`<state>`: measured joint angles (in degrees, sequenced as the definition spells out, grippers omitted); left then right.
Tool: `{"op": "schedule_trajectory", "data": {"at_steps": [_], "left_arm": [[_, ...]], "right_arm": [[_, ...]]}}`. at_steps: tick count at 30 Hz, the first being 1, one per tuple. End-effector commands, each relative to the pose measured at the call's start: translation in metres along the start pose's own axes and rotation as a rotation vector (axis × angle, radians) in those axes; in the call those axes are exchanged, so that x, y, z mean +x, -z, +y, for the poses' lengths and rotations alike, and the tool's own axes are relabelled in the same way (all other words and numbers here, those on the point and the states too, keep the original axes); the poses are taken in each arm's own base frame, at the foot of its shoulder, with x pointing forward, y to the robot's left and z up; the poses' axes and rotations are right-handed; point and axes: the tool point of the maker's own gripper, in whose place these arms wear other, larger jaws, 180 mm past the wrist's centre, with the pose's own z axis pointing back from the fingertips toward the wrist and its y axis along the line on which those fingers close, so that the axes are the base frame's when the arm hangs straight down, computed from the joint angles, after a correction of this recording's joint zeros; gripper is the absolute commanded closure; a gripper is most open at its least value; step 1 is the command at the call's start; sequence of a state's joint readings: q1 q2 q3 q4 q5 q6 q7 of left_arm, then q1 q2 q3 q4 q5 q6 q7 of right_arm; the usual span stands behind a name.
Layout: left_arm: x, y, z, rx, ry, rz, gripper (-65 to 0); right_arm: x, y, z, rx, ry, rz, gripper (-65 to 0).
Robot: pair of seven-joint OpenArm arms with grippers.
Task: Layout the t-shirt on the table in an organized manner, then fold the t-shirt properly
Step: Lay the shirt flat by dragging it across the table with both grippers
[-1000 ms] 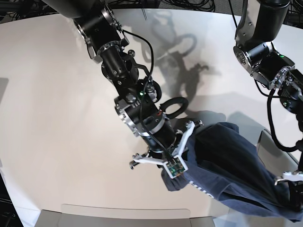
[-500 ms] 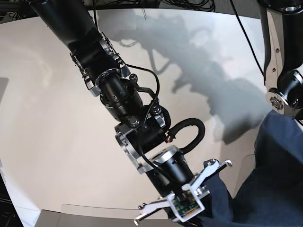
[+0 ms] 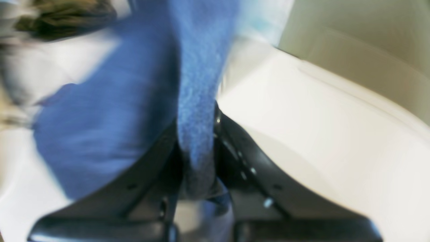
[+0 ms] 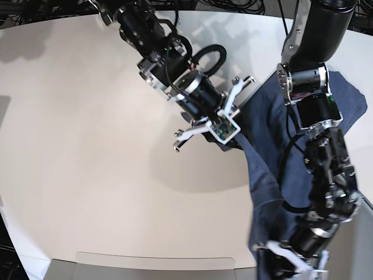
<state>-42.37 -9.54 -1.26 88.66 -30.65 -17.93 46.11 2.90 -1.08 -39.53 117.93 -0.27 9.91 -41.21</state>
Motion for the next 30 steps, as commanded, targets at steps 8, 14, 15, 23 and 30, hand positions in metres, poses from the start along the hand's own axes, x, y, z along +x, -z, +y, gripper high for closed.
{"op": "schedule_trajectory", "data": {"at_steps": [8,14,15,23,30], "left_arm": [[-0.073,0.046,-0.096,-0.213,-0.053,0.116,0.0],[-0.136,0.040,-0.133,-0.280,-0.076,0.249,0.0],[-0.143,0.038,-0.136,-0.286,-0.078,0.264,0.0],[-0.194,0.019,-0.178,-0.375,-0.056,0.376,0.0],[-0.187,0.024,-0.215,-0.435,-0.095,0.332,0.0]], "right_arm": [[-0.063,-0.052,-0.087,-0.327,0.166,0.048,0.0],[-0.124,-0.138,-0.179,-0.704,0.372,0.139,0.0],[-0.129,-0.149,-0.187,-0.738,0.391,0.145,0.0],[-0.156,-0.190,-0.201,-0.831,0.473,0.186,0.0],[-0.183,-0.199,-0.183,-0.824,0.513,0.268,0.0]]}}
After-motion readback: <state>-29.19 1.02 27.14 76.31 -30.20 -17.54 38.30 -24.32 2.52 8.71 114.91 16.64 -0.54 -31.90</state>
